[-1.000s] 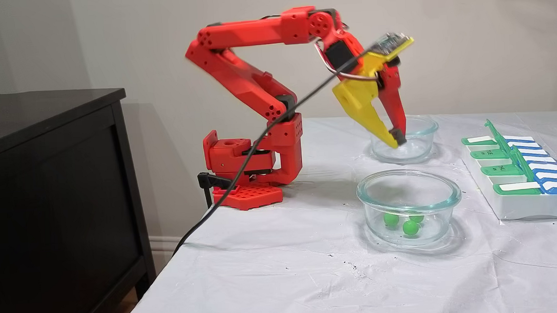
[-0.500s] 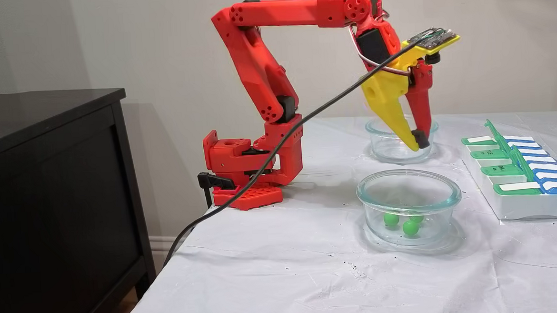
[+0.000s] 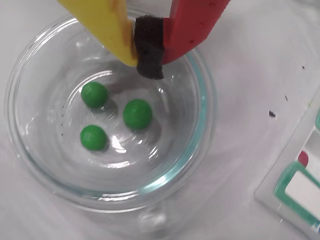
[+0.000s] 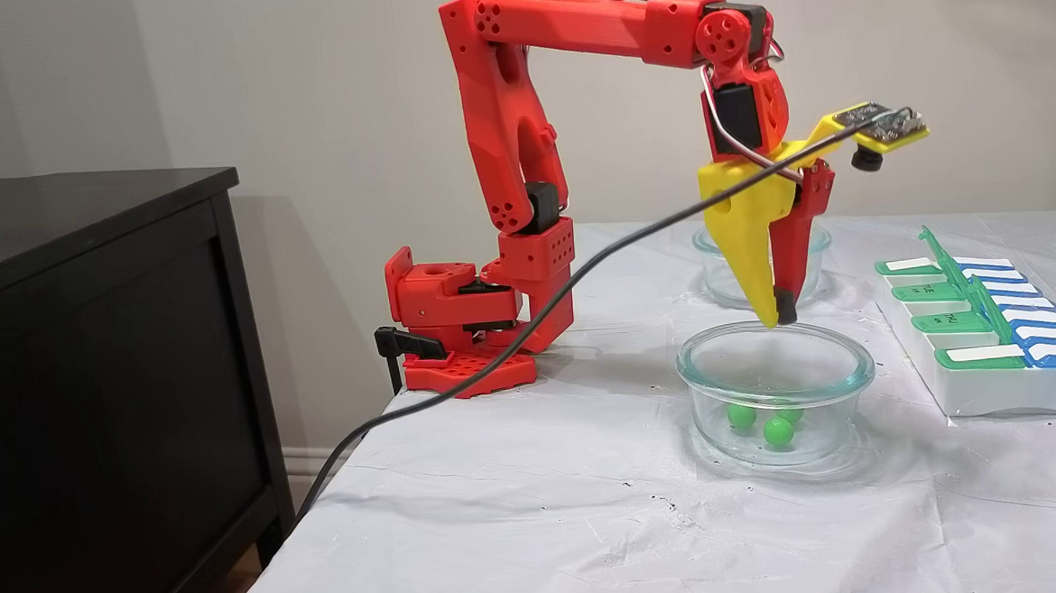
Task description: Sort medicines into box.
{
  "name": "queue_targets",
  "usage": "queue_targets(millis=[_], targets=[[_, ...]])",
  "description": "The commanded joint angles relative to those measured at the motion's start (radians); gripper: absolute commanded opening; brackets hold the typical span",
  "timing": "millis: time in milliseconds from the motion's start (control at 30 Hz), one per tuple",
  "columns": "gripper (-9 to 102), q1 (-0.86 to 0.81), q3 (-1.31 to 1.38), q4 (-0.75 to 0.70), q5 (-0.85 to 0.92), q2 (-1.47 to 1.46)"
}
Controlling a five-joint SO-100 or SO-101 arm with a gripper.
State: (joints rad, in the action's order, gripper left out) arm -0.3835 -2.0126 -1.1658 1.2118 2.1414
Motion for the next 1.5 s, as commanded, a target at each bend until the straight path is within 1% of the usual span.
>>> queue_targets(millis=[0, 67, 133, 233, 333, 367, 400, 467, 567, 700, 867, 1033, 1467], targets=[[0, -0.063, -0.043, 0.009, 0.077, 0.048], [0, -0.072, -0.097, 0.029, 0.103, 0.095], [0, -0.092, -0.115, 0.066, 0.086, 0.129], [0, -0.117, -0.063, 0.009, 0.104, 0.091], [4, -0.109, -0.041, -0.005, 0.083, 0.049], [10, -0.107, -0.037, 0.014, 0.052, 0.037], [12, -0.112, -0.026, 0.032, 0.015, 0.015], [15, -0.12, 0.02, 0.018, -0.009, -0.038], [16, -0.12, 0.054, 0.014, -0.054, -0.071], [16, -0.117, 0.041, 0.026, -0.092, -0.035], [17, -0.095, -0.023, 0.08, -0.141, 0.023], [18, -0.064, -0.049, 0.127, -0.209, -0.017], [19, -0.034, -0.032, 0.143, -0.238, -0.126]])
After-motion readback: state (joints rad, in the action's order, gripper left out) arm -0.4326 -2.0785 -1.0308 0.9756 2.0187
